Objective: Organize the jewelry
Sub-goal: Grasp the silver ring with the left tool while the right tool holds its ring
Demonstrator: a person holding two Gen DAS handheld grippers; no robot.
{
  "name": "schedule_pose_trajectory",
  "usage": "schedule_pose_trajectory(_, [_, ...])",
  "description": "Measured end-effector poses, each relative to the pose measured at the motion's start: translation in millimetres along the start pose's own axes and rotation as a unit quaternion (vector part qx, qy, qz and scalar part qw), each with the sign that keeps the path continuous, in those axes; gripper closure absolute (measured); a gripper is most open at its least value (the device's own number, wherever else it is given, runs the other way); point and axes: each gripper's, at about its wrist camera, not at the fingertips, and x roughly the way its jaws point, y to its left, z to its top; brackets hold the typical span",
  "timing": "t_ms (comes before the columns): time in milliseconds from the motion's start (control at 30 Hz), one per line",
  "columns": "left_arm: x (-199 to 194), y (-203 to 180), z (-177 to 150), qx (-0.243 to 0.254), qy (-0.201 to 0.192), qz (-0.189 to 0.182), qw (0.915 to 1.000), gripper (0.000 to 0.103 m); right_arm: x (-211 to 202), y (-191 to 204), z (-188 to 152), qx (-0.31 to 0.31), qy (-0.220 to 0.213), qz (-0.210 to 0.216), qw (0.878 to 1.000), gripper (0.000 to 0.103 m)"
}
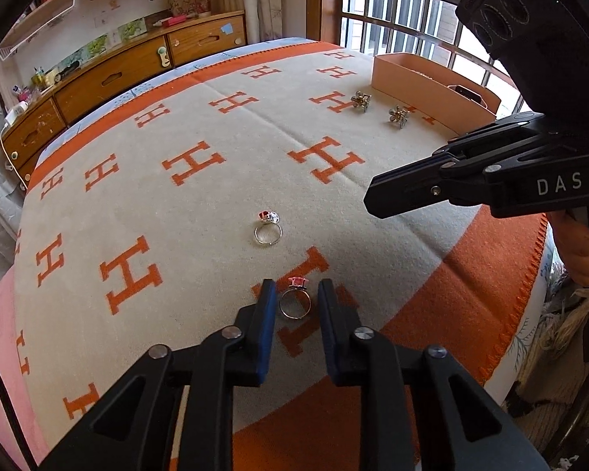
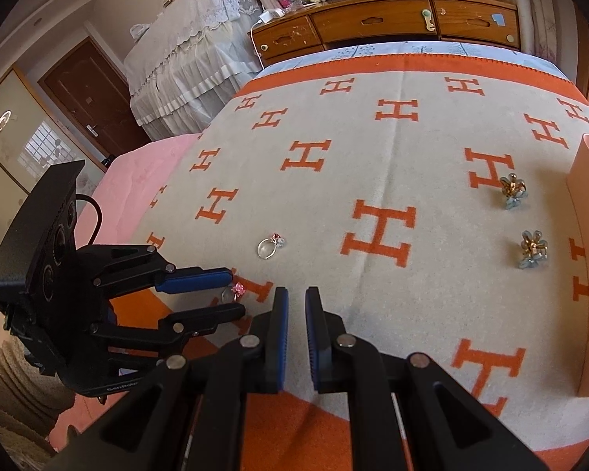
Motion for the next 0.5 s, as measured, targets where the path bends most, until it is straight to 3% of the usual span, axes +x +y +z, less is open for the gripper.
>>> schedule_pose_trajectory(400, [-14.0, 17.3, -17.1, -0.086, -0.011, 0.008, 0.9962, 0.089, 27.9, 22.4, 7.0, -0.028, 0.015, -0.024, 0.999, 0.093])
schedule_pose_trajectory(433, [-16.9, 20.9, -19.4, -0.098, -0.011, 0.009, 0.9951, 0.089, 30.8, 24.6, 7.8, -0.032, 0.017, -0.028, 0.999, 0.091])
schedule_pose_trajectory(500, [-24.2, 27.4, -24.0, -0.120, -0.018, 0.011, 0.9926, 0.089, 35.9, 29.7, 9.6, -0.039, 0.013, -0.041, 0.998, 0.067])
